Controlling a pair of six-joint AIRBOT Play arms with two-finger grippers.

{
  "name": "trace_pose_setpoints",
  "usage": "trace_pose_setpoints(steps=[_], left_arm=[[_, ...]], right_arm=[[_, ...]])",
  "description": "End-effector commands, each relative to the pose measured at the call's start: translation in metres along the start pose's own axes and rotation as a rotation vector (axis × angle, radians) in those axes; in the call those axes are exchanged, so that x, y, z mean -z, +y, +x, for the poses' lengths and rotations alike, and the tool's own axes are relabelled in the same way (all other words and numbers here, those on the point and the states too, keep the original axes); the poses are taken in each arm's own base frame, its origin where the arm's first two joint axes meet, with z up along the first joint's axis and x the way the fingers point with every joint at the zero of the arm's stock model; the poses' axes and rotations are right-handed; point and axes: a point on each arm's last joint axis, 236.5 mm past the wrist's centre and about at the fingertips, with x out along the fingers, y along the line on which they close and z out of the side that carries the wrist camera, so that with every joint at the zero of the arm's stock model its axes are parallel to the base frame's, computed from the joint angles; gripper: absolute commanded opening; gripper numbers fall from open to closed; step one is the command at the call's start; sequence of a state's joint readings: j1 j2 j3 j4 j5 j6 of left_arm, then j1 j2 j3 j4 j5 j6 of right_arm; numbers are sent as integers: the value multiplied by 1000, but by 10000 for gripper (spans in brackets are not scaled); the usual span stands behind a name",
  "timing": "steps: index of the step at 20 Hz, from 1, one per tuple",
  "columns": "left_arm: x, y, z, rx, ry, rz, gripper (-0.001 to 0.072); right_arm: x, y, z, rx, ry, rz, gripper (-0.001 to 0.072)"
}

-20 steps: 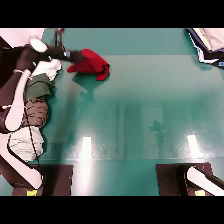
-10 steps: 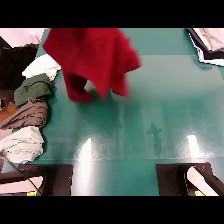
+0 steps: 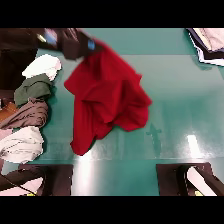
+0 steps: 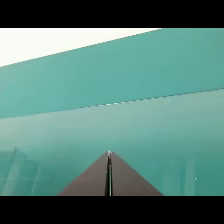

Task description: Fold the shirts.

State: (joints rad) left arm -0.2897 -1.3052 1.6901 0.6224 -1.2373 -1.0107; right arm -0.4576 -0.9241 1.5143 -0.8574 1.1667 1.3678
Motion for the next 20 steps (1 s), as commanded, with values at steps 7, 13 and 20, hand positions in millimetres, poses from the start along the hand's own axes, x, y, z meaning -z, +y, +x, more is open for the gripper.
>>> trace_pose_setpoints(steps=[7, 13, 20], left_arm=[[145, 97, -17, -256, 418, -312, 706], [268, 99, -65, -313, 579, -605, 706], [371, 37, -61, -238, 652, -791, 707]], right_arm=[[5, 0, 0, 1, 22, -3, 20], [8, 1, 0, -2, 35, -3, 19], [18, 2, 12, -26, 82, 9, 19]])
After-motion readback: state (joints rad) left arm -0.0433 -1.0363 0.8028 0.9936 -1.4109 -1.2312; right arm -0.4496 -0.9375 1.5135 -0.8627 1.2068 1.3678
